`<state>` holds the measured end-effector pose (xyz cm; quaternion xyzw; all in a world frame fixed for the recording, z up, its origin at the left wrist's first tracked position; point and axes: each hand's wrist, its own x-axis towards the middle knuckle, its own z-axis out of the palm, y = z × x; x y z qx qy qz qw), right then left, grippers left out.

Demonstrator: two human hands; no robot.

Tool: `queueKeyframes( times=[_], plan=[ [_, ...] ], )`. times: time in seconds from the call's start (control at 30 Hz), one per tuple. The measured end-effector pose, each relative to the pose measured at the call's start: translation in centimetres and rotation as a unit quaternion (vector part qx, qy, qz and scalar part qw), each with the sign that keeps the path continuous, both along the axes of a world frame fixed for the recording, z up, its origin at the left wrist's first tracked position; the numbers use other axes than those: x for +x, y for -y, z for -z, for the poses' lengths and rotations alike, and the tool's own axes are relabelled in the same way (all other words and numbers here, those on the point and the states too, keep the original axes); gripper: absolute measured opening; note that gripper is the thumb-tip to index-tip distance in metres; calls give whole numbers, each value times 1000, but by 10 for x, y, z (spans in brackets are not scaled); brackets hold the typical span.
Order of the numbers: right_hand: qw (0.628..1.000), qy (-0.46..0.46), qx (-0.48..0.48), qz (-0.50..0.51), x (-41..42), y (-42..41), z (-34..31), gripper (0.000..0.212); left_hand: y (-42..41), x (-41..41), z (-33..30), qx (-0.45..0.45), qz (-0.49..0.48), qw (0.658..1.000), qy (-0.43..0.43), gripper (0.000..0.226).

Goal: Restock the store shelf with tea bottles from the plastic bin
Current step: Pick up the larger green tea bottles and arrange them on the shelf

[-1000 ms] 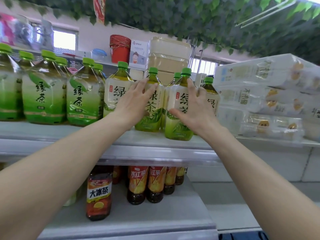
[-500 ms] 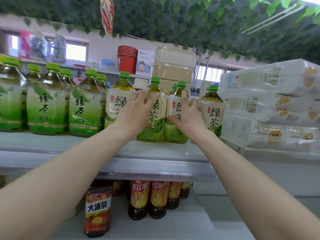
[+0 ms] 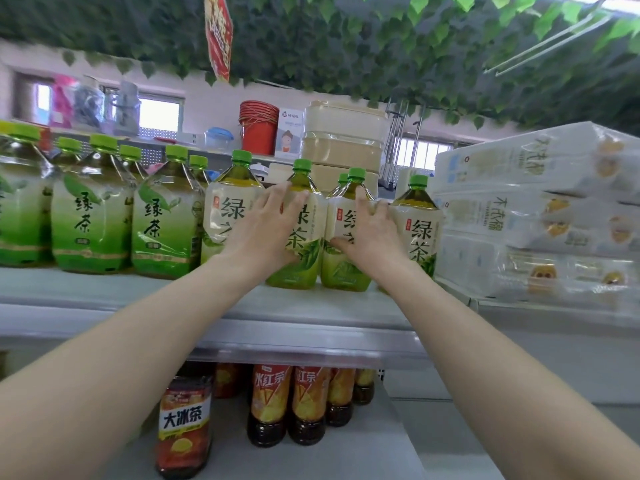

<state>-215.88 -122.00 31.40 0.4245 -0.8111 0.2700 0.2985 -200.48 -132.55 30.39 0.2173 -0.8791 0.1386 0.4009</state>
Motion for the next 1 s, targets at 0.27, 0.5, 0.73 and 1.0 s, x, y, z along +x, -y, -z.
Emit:
queueKeyframes(
  times=[0.27,0.5,0.73,1.0],
  plan=[
    [991,-3,-62,120,-51,-53,-23,82,-3,-17,11,8,-31,999,5,130],
    [993,66,-79,66,-59,-49,-12,85,-4,-25,12,-5,-38,999,-6,129],
    [993,61,-77,63,-55,-48,-13,81,-4,-26,12,-16,-46,999,-9,128],
    [994,60,-84,36,-54,-49,-10,86,-8,-25,10,-22,-67,997,9,127]
  ],
)
